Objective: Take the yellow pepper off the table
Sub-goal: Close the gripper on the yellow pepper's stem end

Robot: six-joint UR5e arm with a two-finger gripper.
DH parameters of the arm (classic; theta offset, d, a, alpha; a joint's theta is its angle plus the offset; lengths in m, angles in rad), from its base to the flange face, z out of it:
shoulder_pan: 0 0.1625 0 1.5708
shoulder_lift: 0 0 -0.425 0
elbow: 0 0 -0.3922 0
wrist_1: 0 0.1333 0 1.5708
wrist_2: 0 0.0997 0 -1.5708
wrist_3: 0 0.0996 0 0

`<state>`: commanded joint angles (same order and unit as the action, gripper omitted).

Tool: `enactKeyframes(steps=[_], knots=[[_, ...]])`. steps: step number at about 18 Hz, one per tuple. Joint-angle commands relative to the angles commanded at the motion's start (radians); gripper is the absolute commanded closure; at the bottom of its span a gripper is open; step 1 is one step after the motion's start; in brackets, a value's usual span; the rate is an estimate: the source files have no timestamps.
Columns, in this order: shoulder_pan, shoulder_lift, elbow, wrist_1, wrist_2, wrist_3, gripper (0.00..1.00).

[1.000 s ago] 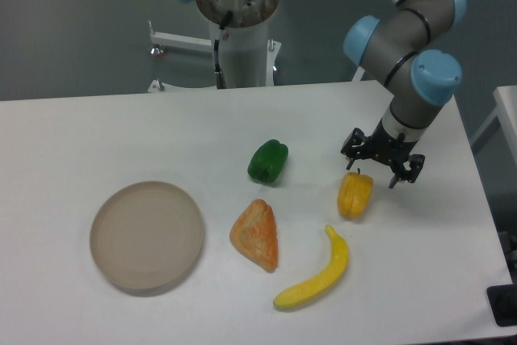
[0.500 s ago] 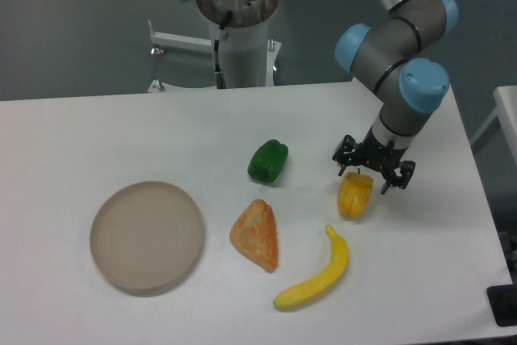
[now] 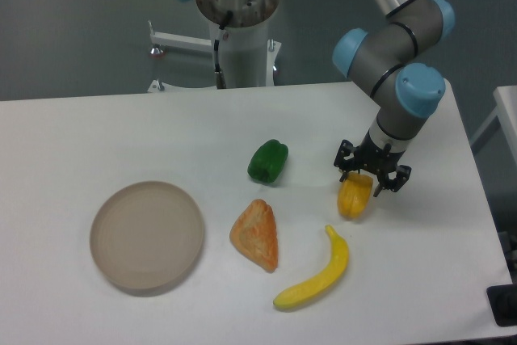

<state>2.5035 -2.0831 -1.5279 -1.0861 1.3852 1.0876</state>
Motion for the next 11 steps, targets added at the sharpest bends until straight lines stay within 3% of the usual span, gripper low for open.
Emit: enactKeyframes(steps=[6,11], knots=[[0.003,0.002,0.044,-0.006,-0.003,0.000,0.45],[-0.002,-0.041,0.170,-0.009,0.006,0.078,0.45]])
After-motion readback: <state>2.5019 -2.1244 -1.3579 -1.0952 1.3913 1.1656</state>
